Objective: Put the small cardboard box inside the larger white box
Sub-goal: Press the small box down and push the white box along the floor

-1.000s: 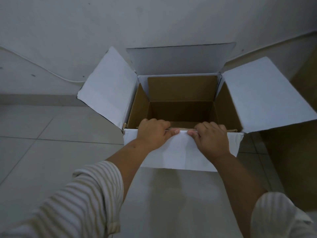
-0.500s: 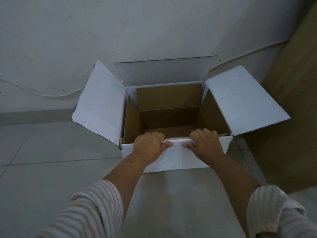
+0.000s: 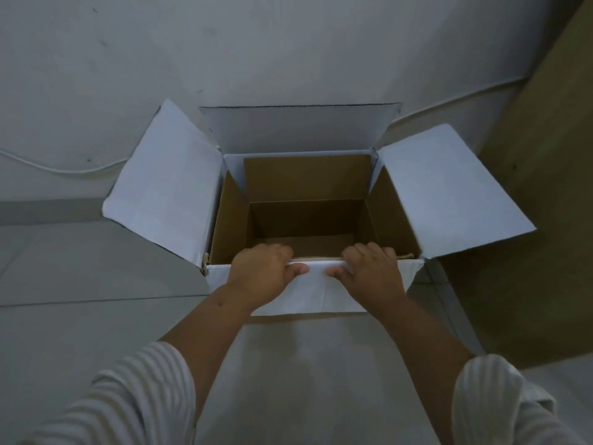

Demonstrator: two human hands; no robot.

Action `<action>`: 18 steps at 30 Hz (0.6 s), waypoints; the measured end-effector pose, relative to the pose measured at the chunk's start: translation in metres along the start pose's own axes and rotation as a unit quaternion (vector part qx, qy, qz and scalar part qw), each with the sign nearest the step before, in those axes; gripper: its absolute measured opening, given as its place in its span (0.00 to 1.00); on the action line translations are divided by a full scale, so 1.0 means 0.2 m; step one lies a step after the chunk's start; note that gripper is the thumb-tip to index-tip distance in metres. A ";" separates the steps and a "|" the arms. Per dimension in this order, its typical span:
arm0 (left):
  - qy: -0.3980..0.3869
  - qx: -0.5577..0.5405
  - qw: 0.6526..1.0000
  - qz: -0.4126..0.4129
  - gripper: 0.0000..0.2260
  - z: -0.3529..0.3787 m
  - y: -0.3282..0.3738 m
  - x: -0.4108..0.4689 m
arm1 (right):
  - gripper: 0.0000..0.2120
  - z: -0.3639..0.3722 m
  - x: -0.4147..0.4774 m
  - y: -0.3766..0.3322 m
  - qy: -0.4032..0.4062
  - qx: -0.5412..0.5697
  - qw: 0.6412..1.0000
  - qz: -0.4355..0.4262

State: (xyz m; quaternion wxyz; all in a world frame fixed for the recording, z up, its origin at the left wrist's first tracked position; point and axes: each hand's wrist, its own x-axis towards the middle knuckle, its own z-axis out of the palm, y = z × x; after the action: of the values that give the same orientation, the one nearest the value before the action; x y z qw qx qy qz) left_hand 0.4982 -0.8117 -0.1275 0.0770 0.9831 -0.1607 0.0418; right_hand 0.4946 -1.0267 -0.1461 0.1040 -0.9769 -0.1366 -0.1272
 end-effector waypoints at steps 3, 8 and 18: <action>0.013 0.002 1.000 0.001 0.16 0.02 0.06 0.04 | 0.19 0.00 0.01 0.09 0.031 -0.004 0.999 -0.028; 0.012 -0.003 1.000 -0.006 0.15 0.05 0.23 0.14 | 0.19 -0.01 0.02 0.30 0.070 0.010 0.996 -0.060; -0.003 0.048 0.996 -0.079 0.15 0.10 0.53 0.32 | 0.18 -0.07 0.08 0.58 0.054 0.013 0.997 -0.060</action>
State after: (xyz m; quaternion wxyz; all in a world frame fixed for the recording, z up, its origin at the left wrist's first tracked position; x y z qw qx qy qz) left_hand 0.5253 -0.9336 -0.1259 0.0322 0.9954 -0.0802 0.0404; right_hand 0.5411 -1.1359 -0.1473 0.1163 -0.9572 -0.1911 -0.1837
